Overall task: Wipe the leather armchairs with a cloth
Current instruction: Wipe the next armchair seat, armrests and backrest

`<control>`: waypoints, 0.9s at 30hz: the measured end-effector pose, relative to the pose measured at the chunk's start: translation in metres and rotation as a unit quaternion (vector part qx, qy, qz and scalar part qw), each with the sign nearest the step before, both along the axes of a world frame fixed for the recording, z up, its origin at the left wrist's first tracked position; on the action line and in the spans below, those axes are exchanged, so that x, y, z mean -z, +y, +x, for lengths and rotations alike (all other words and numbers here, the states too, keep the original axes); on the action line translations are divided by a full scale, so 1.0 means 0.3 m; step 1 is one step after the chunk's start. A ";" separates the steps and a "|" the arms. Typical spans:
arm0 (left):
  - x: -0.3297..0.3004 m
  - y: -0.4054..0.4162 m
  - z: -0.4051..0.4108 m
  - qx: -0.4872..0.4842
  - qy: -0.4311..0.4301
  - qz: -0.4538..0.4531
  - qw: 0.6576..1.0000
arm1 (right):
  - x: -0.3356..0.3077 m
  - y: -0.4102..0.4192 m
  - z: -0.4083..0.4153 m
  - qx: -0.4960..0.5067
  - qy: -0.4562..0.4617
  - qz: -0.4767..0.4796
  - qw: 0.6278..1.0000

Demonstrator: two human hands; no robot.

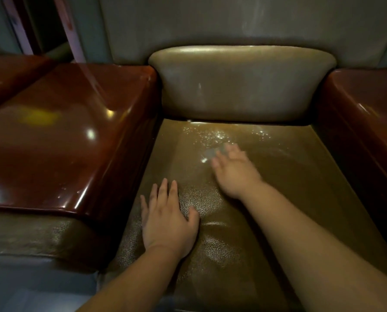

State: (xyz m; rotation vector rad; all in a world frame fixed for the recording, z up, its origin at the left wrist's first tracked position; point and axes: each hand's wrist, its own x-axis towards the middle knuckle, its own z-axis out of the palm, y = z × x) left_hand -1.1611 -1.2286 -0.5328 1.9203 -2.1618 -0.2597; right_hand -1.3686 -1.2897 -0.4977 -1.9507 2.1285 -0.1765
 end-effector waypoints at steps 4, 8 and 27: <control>0.006 0.001 0.004 -0.003 0.008 0.003 1.000 | 0.002 0.090 0.228 -0.217 -0.021 -0.012 0.976; 0.014 0.004 0.005 -0.012 -0.003 0.002 1.000 | -0.041 -0.080 0.050 -0.154 0.082 0.006 0.985; -0.003 -0.002 0.000 0.016 -0.003 0.011 1.000 | -0.021 0.232 -0.326 0.173 0.017 0.021 0.985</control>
